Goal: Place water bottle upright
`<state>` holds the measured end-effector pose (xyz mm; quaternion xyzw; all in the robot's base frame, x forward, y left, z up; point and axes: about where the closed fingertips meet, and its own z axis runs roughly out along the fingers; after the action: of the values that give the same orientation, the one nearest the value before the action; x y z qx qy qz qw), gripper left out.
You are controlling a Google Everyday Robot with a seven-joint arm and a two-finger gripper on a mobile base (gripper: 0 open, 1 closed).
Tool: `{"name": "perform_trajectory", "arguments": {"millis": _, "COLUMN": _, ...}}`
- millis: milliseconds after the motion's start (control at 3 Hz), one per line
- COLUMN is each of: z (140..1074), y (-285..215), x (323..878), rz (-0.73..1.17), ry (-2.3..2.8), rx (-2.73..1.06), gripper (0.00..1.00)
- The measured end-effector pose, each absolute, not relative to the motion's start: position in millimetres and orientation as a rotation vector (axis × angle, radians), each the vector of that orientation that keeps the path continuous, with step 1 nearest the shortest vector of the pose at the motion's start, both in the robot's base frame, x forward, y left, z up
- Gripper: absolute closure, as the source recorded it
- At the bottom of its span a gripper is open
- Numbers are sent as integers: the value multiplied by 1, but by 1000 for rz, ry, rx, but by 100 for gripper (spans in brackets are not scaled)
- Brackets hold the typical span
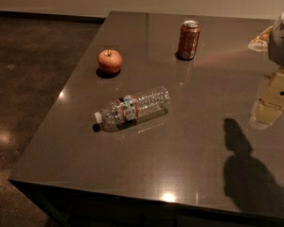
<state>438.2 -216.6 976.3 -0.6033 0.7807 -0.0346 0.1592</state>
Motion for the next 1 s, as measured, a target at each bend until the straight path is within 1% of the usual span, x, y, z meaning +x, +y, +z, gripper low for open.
{"name": "perform_trajectory", "arguments": {"millis": 333, "z": 977, "y": -216, "x": 440, "rz": -97, "ry": 2228, "rx": -1724, "gripper": 0}}
{"name": "perform_trajectory", "arguments": {"millis": 667, "z": 981, "y": -188, "x": 454, "rz": -66, "ry": 2155, "rx": -1782, "gripper": 0}}
{"name": "perform_trajectory", "arguments": {"millis": 1000, "z": 977, "y": -140, "x": 477, "rz": -40, "ry": 2039, "rx": -1892, "gripper": 0}}
